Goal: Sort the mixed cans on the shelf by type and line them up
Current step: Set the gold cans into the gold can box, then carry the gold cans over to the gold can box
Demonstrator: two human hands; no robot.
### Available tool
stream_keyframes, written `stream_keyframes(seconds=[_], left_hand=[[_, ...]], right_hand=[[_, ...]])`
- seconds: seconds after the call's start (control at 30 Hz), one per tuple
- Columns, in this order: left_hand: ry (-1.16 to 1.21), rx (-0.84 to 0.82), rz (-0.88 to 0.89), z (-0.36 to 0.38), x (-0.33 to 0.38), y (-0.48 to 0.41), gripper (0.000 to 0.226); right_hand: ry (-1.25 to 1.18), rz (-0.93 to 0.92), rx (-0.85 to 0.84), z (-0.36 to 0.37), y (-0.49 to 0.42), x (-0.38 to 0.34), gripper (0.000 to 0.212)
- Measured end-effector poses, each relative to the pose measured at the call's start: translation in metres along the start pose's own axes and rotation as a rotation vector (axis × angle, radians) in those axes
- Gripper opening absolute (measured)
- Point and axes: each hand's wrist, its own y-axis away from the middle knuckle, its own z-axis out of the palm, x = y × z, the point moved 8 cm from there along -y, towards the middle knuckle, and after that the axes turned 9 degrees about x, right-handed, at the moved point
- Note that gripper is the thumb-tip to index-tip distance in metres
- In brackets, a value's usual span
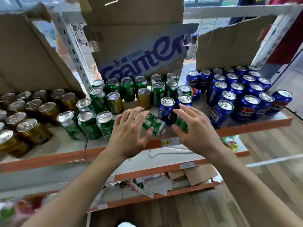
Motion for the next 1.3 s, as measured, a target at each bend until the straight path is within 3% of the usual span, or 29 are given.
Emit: stream_keyframes(seconds=[0.5,0.63,0.93,1.1,1.2,1.3], left_hand=[[-0.047,-0.017,-0.124,0.005,-0.100,-0.075,0.066],[-0.143,-0.170,-0.163,0.024,-0.144,-0.097,0.063],[-0.350,-0.374,0.008,0.061,-0.186,-0.130,0.066],[-0.373,-0.346,0.002,0.073,-0.193,-0.131,0.070],[-0.306,-0.301,-0.017,0.069,-0.198,-0.133,0.071],[-0.213,-0.221,-0.073,0.054,-0.199,-0.135,0.075]], right_hand=[[0.072,-0.148,-0.074,0.057,-0.110,-0.049,0.059],[0.120,-0.153,-0.147,0.086,-0.153,-0.057,0.061],[0.505,-0.088,-0.325,0.161,-0.202,-0.036,0.060],[0.658,-0.088,-0.297,0.176,-0.207,-0.031,0.063],[0.645,-0.118,-0.279,0.173,-0.211,-0.034,0.051],[0.580,-0.153,-0.237,0.161,-0.210,-0.037,0.053]])
